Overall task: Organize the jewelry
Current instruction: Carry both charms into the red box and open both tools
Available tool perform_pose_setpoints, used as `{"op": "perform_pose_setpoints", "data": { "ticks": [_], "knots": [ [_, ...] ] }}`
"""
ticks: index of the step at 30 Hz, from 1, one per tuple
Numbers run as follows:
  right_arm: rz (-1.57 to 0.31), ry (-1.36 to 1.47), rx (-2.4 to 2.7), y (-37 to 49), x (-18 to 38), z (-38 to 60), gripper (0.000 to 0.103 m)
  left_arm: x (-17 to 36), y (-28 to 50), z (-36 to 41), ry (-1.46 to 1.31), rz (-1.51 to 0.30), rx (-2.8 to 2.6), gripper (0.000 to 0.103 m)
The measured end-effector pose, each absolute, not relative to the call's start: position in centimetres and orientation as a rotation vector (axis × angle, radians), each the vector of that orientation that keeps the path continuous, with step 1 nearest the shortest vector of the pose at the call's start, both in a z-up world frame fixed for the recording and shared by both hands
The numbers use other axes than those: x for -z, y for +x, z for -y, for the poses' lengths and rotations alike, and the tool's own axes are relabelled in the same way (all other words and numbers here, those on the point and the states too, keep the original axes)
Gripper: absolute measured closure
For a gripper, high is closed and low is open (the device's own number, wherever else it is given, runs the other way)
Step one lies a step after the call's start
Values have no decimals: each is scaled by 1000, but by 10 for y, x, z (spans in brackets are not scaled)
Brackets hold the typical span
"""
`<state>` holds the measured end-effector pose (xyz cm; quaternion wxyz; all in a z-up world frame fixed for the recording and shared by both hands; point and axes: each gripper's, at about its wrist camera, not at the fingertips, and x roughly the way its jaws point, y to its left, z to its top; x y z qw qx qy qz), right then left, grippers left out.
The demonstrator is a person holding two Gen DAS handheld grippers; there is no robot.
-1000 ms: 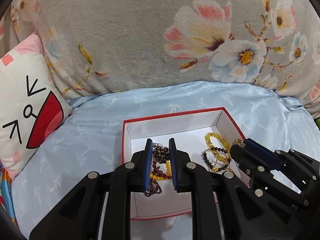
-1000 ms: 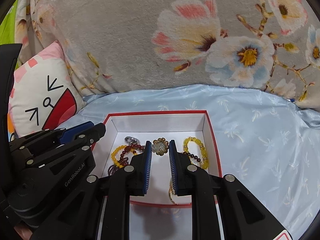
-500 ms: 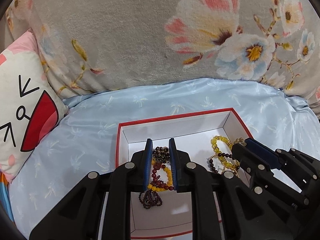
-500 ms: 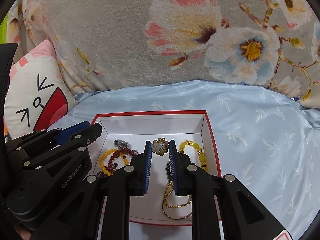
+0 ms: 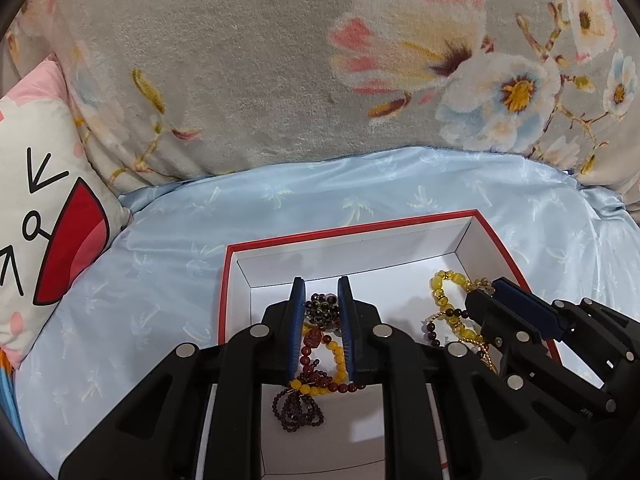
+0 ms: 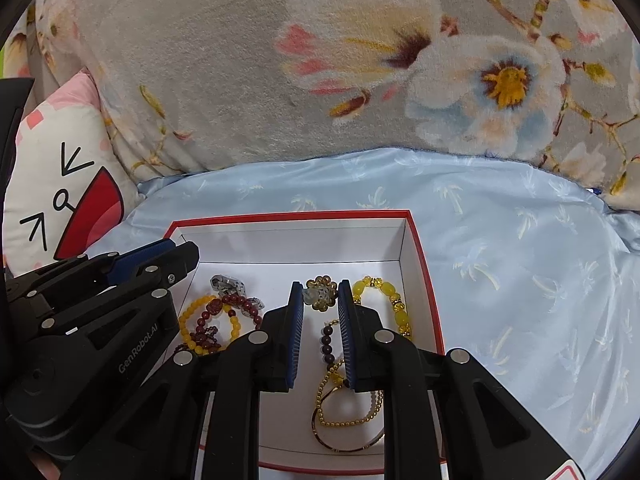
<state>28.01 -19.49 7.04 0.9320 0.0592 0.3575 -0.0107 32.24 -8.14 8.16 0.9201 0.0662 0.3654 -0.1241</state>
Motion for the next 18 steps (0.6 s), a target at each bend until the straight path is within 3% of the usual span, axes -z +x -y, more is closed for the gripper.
{"op": "perform_pose_setpoints", "data": {
  "ticks": [13,16,18],
  "knots": [
    [-750,115,29,287,-63,196,86,-72,329,83,127,-770,248,86],
    [-743,111,35,285,-64,196,81,-73,328,84,130,-760,239,84],
    [-742,110,51,285,-64,198,68,-74,326,84,140,-750,231,71]
  ]
}}
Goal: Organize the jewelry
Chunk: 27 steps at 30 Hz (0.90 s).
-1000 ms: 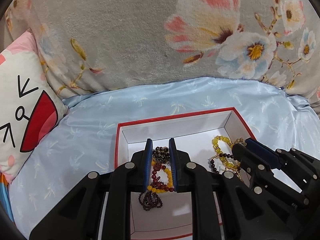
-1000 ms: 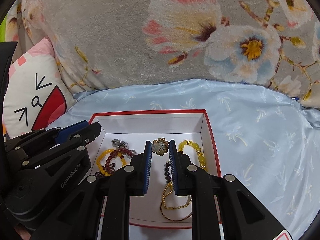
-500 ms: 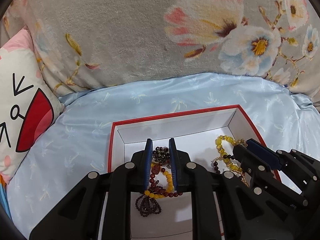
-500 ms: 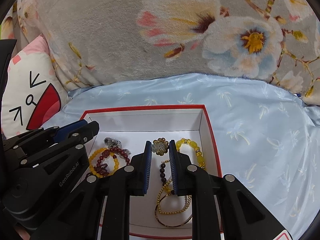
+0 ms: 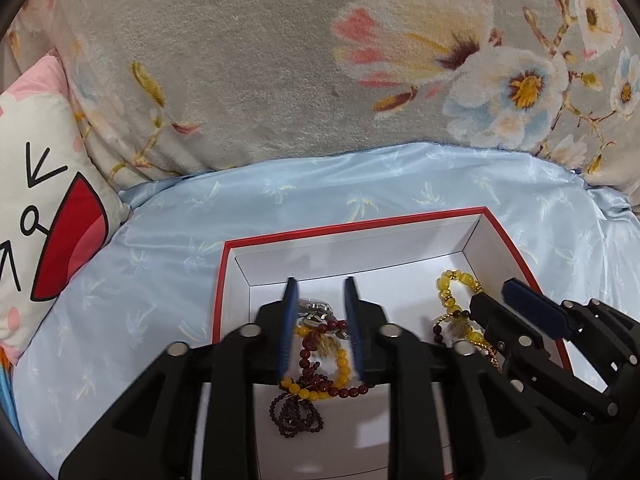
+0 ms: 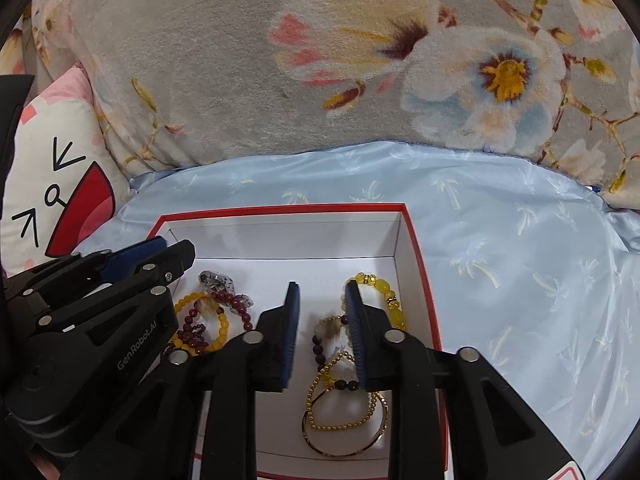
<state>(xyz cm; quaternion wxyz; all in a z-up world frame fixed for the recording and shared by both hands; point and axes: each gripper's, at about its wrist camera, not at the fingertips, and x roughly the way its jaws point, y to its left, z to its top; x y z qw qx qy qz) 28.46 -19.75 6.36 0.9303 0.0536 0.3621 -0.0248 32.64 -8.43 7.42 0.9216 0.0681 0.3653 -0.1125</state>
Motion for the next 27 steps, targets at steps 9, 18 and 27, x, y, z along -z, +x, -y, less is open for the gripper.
{"op": "perform_pose_setpoints", "data": {
  "ticks": [9,18,27],
  "knots": [
    [-729,96,103,273,-73,200,58,-77,316,84,152,-746,204,67],
    [-722,86,153,247,-82,198,46,-86,290,75,140,-751,186,64],
    [-725,127,202,207,-86,197,37,-93,252,59,126,-747,131,40]
  ]
}}
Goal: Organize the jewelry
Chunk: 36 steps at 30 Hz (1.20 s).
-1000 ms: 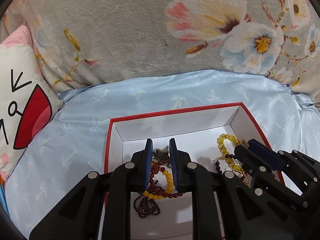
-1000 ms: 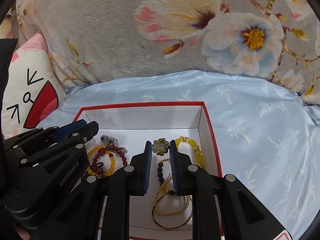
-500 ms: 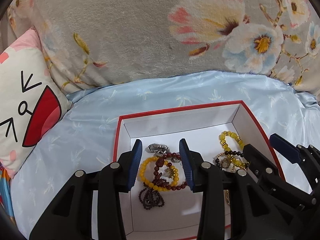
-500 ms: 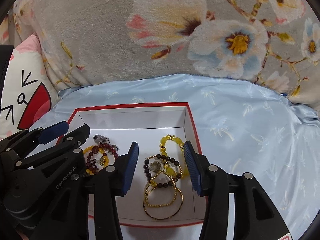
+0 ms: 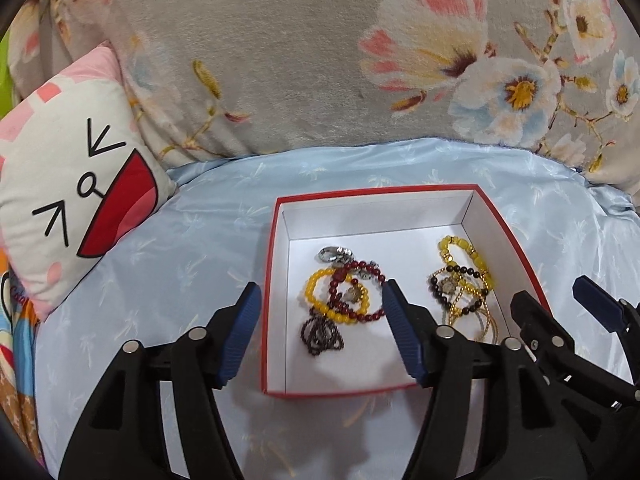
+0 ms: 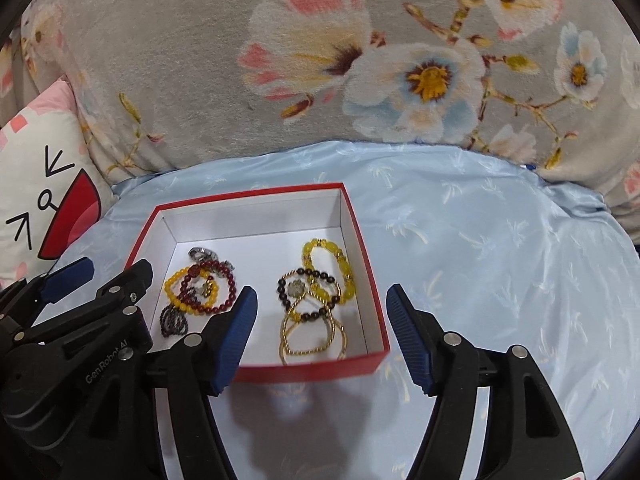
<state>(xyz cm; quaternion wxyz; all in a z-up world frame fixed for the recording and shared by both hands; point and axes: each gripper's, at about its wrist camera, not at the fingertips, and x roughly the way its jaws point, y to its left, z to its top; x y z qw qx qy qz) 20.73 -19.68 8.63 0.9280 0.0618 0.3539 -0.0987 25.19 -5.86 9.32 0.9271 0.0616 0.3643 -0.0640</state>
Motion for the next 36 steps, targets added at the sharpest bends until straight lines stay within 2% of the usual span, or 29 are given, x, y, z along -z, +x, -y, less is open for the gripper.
{"op": "perform_pose_setpoints", "data": {
  "ticks": [8,10,12,36],
  "knots": [
    [-712,159,215,174,-85,199,27,-91,225,44,77,-760,76,15],
    [-705,157,230,168,-86,201,24,-90,220,41,61,-766,65,12],
    [-706,163,237,162,-85,202,19,-89,215,40,45,-773,64,12],
    [-714,147,254,133,-81,203,19,-87,181,43,78,-760,27,12]
  ]
}}
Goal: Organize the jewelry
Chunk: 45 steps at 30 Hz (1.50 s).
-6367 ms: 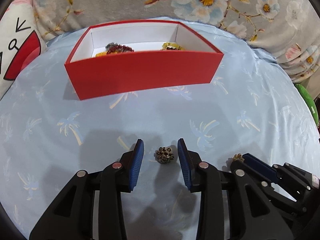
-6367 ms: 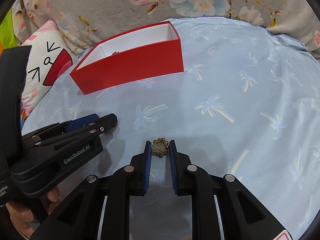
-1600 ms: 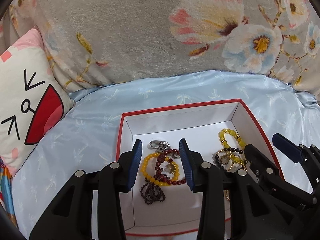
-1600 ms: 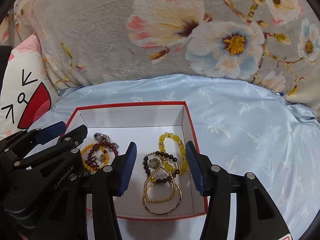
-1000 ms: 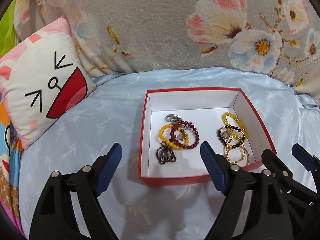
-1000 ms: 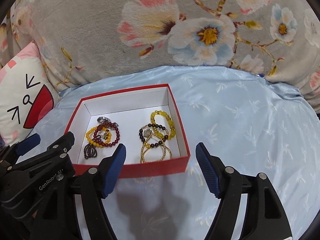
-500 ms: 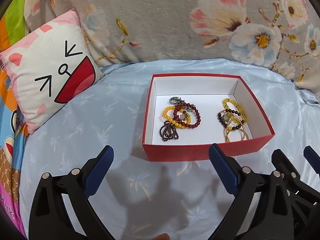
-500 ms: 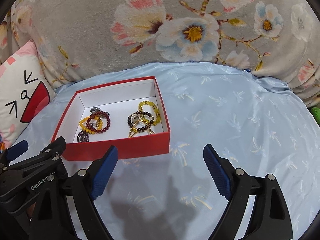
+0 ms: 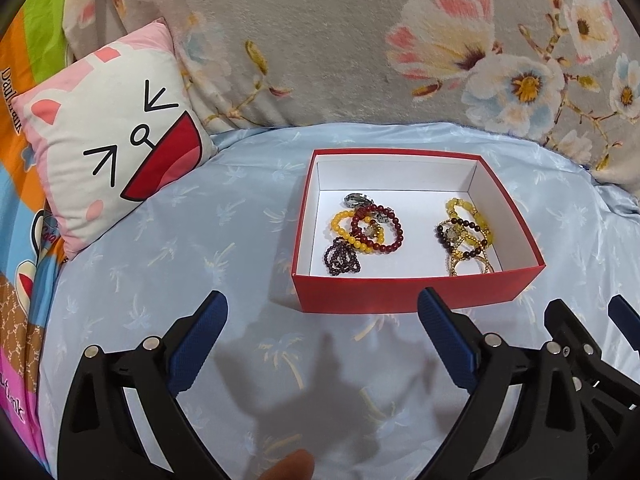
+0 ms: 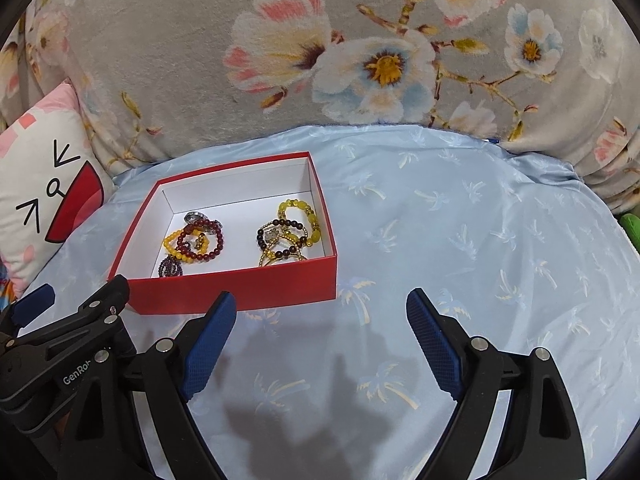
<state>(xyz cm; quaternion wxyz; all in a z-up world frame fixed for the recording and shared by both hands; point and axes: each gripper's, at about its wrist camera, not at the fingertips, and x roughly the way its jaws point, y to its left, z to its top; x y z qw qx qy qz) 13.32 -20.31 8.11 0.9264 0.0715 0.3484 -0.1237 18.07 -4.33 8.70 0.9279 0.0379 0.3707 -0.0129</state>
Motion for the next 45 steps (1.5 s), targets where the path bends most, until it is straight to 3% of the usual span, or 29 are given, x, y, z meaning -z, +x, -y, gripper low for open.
{"op": "perform_pose_setpoints", "data": {
  "ticks": [45],
  "knots": [
    [-724,154,242,133,-79,198,19,-88,185,39,86,-756,22,12]
  ]
}}
